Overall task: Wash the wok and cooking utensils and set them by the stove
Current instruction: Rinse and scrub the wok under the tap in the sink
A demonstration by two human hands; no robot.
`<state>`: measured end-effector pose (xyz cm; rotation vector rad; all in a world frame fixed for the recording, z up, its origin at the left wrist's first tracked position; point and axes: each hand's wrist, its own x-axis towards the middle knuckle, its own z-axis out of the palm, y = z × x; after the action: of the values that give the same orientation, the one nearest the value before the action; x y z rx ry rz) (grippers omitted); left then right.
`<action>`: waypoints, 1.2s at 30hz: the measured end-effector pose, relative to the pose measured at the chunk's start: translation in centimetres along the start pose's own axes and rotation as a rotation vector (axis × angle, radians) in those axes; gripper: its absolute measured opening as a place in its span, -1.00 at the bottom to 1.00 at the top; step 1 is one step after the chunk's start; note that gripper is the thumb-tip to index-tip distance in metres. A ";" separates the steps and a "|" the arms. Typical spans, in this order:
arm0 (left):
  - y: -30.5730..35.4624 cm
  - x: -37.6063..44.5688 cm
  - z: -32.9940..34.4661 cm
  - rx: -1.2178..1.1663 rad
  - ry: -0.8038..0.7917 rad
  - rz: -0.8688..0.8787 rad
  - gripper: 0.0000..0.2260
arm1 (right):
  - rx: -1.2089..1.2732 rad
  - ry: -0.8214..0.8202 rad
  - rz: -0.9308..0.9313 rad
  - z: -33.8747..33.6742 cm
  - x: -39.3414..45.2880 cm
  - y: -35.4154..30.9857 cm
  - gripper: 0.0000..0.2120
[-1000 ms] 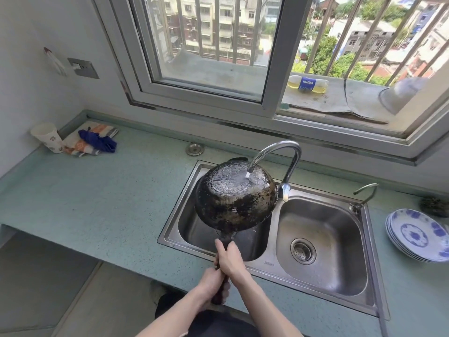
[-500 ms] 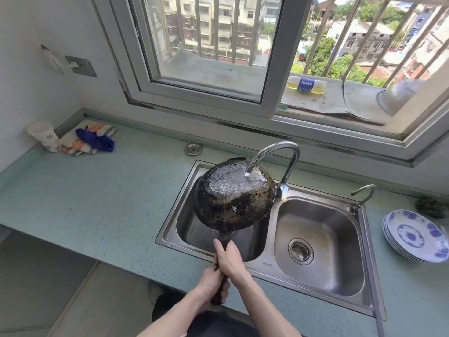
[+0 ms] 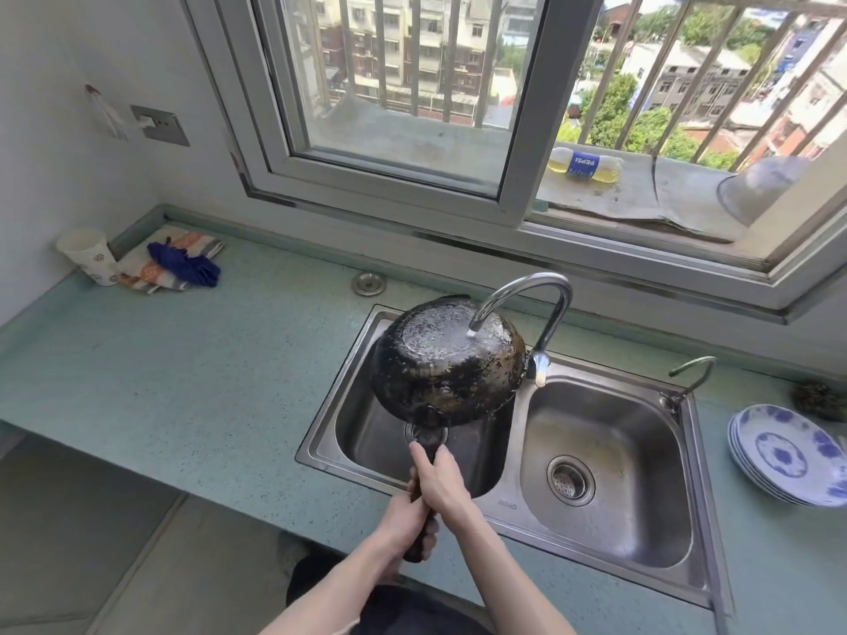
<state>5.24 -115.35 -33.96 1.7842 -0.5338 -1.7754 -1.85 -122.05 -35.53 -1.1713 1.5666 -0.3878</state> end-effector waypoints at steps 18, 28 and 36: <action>1.8 0.8 0.6 -0.002 -0.042 0.000 -0.69 | 0.143 -0.043 -0.007 -1.6 1.3 -0.8 -0.62; 2.0 0.5 1.0 -0.046 -0.041 -0.025 -0.68 | 0.142 -0.041 0.018 -1.8 0.8 -1.1 -0.65; -0.5 -0.3 0.5 -0.047 -0.001 -0.045 -0.63 | 0.058 -0.059 0.018 -0.2 0.6 1.4 -0.52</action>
<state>4.73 -114.87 -34.04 1.7759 -0.4522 -1.8044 -2.65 -121.95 -36.80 -1.1140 1.5041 -0.3807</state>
